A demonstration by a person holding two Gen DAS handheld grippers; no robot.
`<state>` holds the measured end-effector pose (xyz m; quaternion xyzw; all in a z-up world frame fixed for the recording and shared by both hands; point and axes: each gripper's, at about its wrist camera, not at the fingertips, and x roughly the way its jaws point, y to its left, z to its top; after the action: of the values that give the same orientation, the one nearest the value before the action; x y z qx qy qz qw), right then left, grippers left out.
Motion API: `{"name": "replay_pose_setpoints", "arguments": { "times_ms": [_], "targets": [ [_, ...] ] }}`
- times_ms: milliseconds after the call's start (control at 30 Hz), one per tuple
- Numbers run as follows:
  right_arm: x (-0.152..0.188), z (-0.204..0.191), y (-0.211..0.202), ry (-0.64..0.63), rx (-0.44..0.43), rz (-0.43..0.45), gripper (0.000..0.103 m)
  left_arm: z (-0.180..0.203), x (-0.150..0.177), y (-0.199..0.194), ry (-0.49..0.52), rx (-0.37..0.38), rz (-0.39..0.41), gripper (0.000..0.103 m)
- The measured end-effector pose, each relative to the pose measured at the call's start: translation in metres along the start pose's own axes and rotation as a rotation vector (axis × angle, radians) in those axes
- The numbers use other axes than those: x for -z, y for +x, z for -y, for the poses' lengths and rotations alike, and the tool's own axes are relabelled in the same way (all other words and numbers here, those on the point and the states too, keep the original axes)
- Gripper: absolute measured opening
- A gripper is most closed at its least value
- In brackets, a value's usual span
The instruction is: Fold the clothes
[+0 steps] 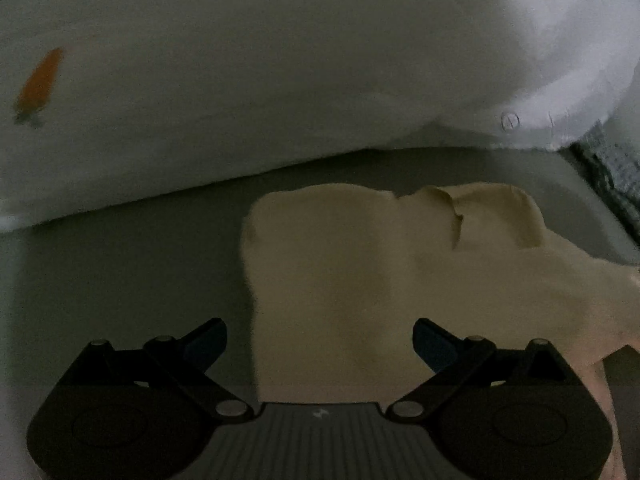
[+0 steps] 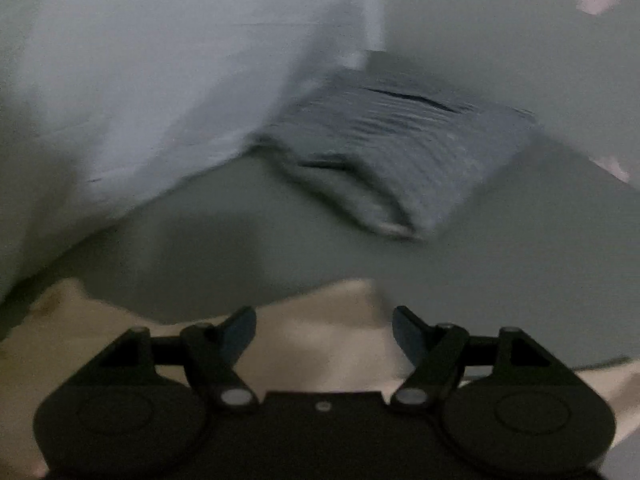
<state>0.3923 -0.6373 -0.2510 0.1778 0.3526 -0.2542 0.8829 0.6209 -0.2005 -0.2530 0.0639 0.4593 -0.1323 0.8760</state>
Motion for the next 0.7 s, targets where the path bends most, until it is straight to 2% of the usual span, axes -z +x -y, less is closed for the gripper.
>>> {"name": "replay_pose_setpoints", "arguments": {
  "times_ms": [100,200,233,267,300,333,433,533,600,700],
  "targets": [
    [0.002,0.010,0.010,-0.013,-0.006,0.005,0.075,0.014,-0.005,0.023,0.043,-0.046,-0.051,0.100],
    [0.002,-0.001,0.014,-0.092,-0.023,0.014,0.066,0.014,-0.006,0.031,0.016,-0.046,-0.040,0.103],
    [0.003,-0.005,0.014,-0.122,-0.032,0.022,0.056,0.012,-0.008,0.032,-0.003,-0.038,-0.048,0.103],
    [0.005,-0.009,0.014,-0.147,-0.046,0.030,0.037,0.009,-0.008,0.034,-0.029,-0.029,-0.058,0.103],
    [0.006,-0.014,0.014,-0.165,-0.063,0.033,0.027,0.007,-0.009,0.035,-0.050,-0.025,-0.066,0.103],
    [0.004,-0.019,0.015,-0.175,-0.082,0.033,0.005,0.007,-0.011,0.035,-0.057,-0.027,-0.070,0.103],
    [-0.003,-0.037,0.008,-0.222,-0.112,0.052,0.005,0.010,-0.014,0.033,-0.048,-0.041,-0.078,0.103],
    [-0.015,-0.069,-0.025,-0.320,-0.205,0.145,0.005,0.007,-0.018,0.017,-0.069,-0.054,-0.056,0.103],
    [-0.022,-0.091,-0.058,-0.356,-0.310,0.203,0.005,-0.002,-0.020,-0.010,-0.113,-0.042,0.009,0.103],
    [-0.022,-0.124,-0.125,-0.416,-0.539,0.284,0.005,-0.020,-0.017,-0.060,-0.177,-0.040,0.102,0.103]
  ]
}}
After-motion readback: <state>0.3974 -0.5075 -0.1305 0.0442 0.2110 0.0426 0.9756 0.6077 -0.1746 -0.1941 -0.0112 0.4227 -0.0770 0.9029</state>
